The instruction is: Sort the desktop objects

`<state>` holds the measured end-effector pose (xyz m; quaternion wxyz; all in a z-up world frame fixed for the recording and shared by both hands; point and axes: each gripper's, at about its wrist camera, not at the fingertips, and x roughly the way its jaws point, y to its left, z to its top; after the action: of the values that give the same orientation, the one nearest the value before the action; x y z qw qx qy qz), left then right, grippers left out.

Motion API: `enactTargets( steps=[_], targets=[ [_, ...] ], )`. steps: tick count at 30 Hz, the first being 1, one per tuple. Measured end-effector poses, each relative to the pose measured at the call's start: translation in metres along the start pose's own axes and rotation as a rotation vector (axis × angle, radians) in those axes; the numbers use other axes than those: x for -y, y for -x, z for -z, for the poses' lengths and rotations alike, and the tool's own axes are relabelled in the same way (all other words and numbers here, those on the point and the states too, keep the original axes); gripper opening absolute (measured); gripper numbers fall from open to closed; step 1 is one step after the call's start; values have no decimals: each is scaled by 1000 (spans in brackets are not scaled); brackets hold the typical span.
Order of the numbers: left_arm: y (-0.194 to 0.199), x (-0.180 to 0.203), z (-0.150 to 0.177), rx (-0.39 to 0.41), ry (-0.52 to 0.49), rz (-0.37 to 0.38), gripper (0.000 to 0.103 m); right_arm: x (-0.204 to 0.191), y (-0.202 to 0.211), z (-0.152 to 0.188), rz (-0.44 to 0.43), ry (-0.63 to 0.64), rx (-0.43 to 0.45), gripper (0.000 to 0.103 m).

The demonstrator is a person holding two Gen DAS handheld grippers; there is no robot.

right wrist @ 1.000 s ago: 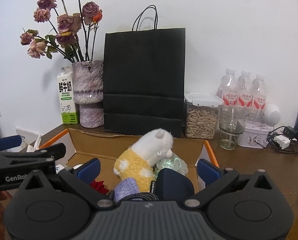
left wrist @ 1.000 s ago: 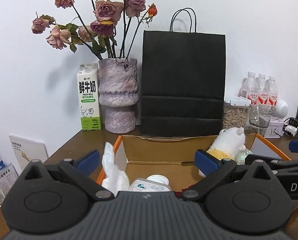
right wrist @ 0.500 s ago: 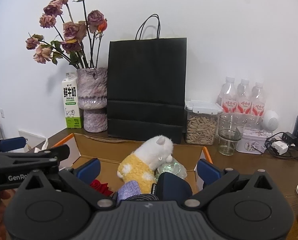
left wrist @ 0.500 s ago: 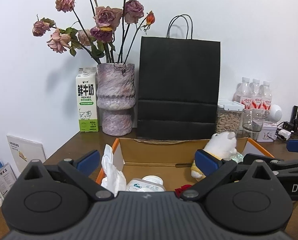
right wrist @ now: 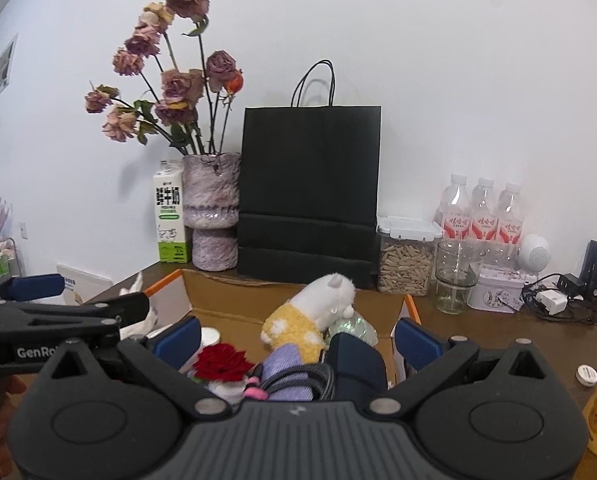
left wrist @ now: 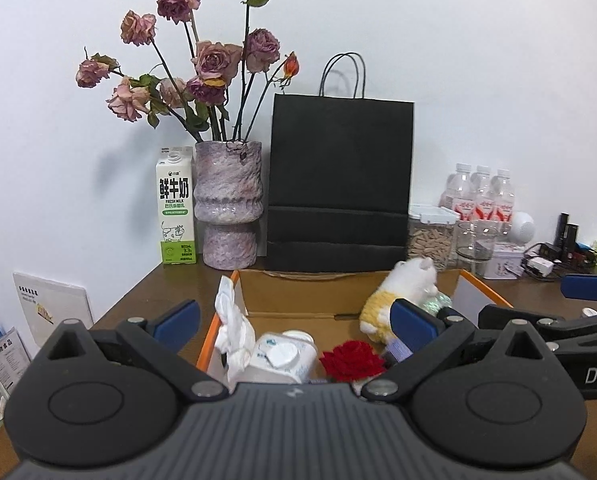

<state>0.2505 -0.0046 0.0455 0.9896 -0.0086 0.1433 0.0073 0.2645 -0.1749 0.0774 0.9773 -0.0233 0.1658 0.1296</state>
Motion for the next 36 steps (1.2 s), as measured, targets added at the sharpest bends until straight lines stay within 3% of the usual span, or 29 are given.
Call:
enactTargets(
  steps=[19,36],
  targets=[
    [88,-11,52,-60,11,43,103,-31,85,58,-50,-29,-34,103],
    [135,-10,85,-62,-2,-32,103,-45,123,98,-44,-69,-81,103]
  ],
)
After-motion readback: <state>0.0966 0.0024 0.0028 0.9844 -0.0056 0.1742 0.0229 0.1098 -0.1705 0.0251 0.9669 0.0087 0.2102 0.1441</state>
